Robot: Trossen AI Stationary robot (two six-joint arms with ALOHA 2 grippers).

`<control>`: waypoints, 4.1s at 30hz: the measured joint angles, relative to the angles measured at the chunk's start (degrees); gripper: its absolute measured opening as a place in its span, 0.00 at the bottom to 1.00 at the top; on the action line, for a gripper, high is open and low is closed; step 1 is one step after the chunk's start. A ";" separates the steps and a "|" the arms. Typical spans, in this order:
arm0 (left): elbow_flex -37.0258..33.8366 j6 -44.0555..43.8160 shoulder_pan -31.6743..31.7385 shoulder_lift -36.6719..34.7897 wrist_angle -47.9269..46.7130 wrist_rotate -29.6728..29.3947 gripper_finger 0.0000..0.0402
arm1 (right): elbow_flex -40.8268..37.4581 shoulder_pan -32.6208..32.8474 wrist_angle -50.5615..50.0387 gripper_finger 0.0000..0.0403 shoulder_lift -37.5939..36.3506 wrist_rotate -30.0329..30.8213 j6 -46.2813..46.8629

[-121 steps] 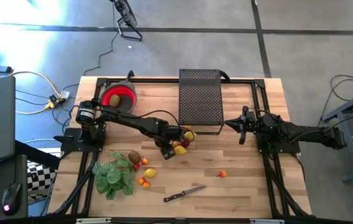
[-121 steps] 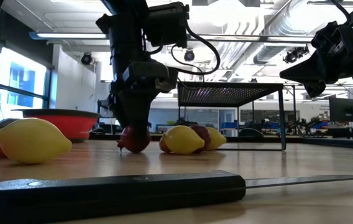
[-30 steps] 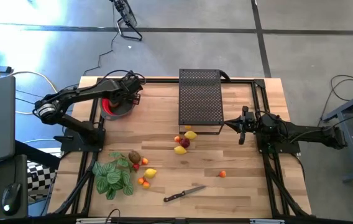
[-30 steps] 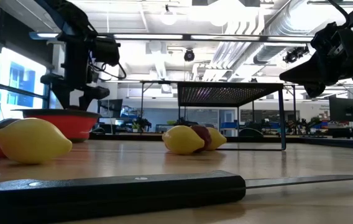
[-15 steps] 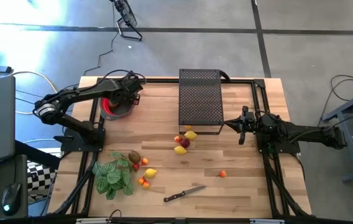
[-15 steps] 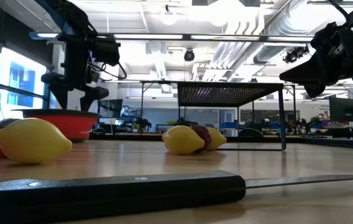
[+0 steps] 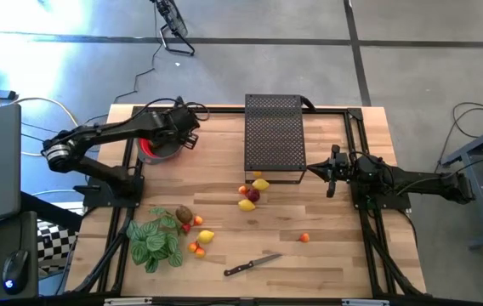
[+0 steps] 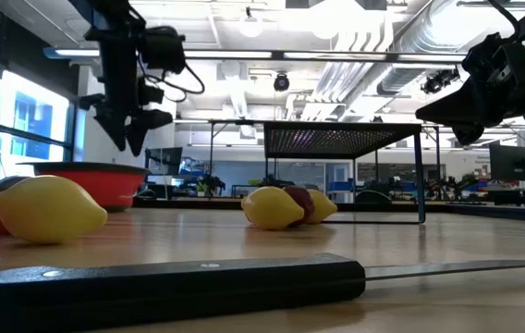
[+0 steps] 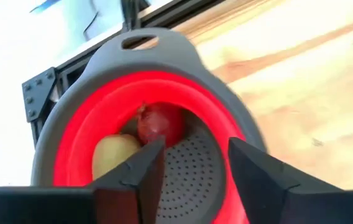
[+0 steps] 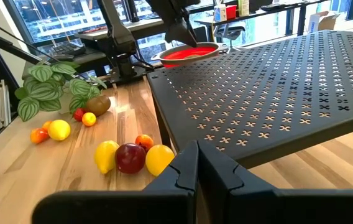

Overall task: Pick & Place Fruit
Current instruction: Put the middle yellow lemon into the strainer bowl

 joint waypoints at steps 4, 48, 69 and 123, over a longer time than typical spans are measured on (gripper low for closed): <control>0.00 -0.01 -3.24 -3.19 0.05 0.00 0.35 | 0.00 0.01 0.00 0.00 -0.02 0.00 0.00; 0.00 20.50 -40.64 -9.92 30.35 11.97 0.30 | 0.00 0.01 0.00 0.00 0.00 -0.06 0.02; -0.02 22.05 -41.59 -8.15 30.19 11.97 0.30 | -0.02 0.01 -0.01 0.00 -0.02 -0.20 0.02; 0.06 23.51 -41.59 -0.85 42.67 14.88 0.74 | 0.00 -0.01 -0.02 0.00 -0.01 -0.13 -1.44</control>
